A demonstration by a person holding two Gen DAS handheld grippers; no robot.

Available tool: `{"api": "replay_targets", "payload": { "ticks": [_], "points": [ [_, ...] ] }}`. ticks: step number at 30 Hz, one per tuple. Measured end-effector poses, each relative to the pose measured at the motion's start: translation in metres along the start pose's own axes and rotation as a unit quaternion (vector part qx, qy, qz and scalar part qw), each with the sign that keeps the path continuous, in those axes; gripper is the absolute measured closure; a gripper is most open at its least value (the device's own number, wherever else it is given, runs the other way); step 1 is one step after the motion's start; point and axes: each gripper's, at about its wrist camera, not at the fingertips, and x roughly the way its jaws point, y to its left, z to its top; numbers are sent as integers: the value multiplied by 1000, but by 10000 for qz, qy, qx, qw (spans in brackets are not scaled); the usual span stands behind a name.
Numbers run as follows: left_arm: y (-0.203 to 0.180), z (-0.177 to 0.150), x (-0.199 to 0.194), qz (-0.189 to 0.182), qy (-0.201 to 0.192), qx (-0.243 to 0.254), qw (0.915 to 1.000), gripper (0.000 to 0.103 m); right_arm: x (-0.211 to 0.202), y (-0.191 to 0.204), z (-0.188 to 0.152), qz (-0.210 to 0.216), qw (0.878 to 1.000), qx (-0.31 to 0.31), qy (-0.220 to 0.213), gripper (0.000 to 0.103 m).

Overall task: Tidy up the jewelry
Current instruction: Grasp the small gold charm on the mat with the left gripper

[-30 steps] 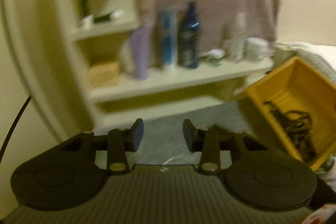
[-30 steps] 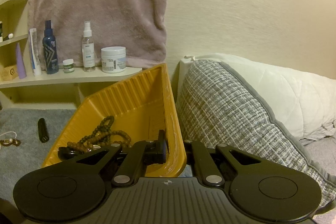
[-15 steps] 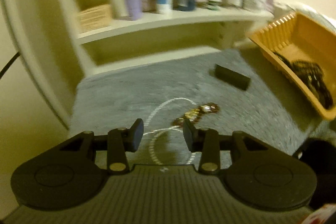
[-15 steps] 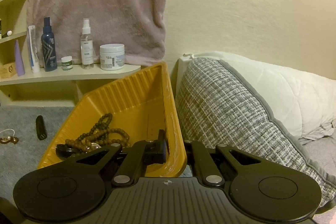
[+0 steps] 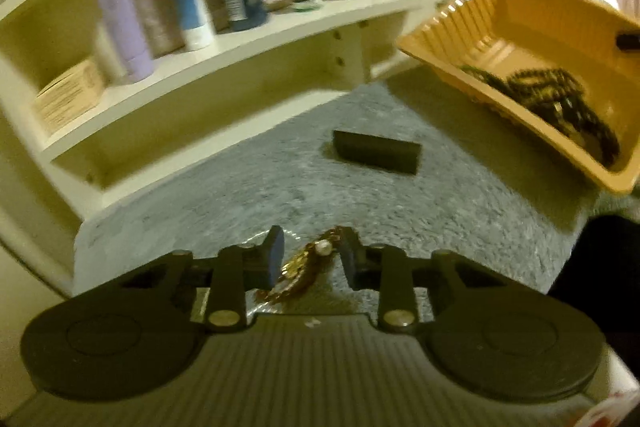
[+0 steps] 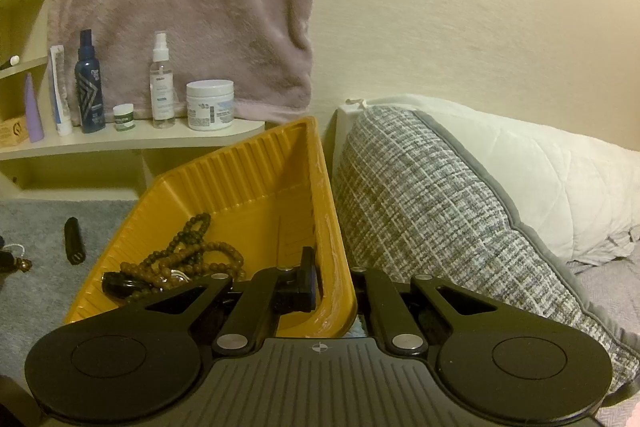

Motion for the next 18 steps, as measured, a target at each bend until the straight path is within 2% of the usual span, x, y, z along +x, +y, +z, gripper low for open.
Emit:
{"api": "replay_targets", "payload": {
  "ticks": [5,10,14,18],
  "points": [
    [-7,1,10,-77,118,370,9992,90,1,0,-1,-12,10000,-3,7,98],
    [-13,1,10,-40,143,611,9980,96,1,-1,-1,-13,10000,4,10,98],
    [-11,2,5,-37,108,587,9982,96,1,-1,-1,-12,10000,0,7,98],
    [-2,5,-5,-102,21,353,9993,96,2,-1,-1,-14,10000,-1,8,98]
  ]
}}
